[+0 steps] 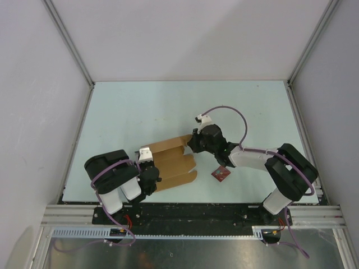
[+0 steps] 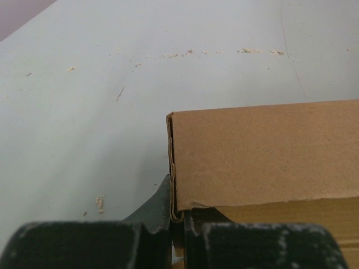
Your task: Fold the paper box
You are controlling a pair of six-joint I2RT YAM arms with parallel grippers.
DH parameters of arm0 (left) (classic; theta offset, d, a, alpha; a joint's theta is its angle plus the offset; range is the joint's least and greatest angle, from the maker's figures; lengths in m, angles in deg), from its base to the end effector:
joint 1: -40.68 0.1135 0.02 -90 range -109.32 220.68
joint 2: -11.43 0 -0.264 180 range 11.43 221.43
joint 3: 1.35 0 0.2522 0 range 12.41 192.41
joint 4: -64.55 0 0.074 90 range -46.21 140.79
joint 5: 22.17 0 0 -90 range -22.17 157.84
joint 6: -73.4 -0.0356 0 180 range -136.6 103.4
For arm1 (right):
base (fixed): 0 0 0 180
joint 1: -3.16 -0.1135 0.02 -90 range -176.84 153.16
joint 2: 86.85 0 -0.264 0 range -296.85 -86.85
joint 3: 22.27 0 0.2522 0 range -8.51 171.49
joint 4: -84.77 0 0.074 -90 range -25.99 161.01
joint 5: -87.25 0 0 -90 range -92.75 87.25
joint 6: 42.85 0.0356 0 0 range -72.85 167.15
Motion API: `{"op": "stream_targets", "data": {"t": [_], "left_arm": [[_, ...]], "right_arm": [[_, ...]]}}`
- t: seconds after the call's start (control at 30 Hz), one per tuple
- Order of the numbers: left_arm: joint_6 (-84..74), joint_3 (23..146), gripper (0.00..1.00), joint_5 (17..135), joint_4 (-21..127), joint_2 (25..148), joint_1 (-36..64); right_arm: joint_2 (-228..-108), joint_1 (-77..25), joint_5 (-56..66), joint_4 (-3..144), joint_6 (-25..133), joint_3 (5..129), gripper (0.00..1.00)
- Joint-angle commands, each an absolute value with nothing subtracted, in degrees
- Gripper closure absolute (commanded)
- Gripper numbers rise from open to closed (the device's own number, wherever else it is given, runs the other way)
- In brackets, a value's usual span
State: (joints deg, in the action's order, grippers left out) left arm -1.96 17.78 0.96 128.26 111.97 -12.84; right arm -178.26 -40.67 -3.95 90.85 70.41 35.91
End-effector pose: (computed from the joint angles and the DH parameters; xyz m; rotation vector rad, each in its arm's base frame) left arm 0.1392 -0.1331 0.0969 -0.1863 1.6846 0.2099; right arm 0.2422 0.2314 0.1892 -0.3651 2.0882 0.6972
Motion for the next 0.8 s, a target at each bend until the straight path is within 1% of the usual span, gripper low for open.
{"op": "stream_targets", "data": {"t": [0.0, 0.63, 0.77], "left_arm": [[-1.66, 17.69, 1.0, 0.42, 146.68, 112.95, -13.2], [-1.39, 17.69, 1.0, 0.77, 146.59, 112.68, -13.29], [-1.22, 17.69, 1.0, 0.77, 146.59, 112.86, -13.29]], "right_arm": [[-179.57, -41.31, -1.52, 94.21, 70.17, 38.51, 0.94], [-182.21, -42.1, 4.36, 97.73, 73.25, 39.39, 0.94], [-180.98, -41.49, 3.84, 95.72, 72.29, 39.3, 0.93]]}}
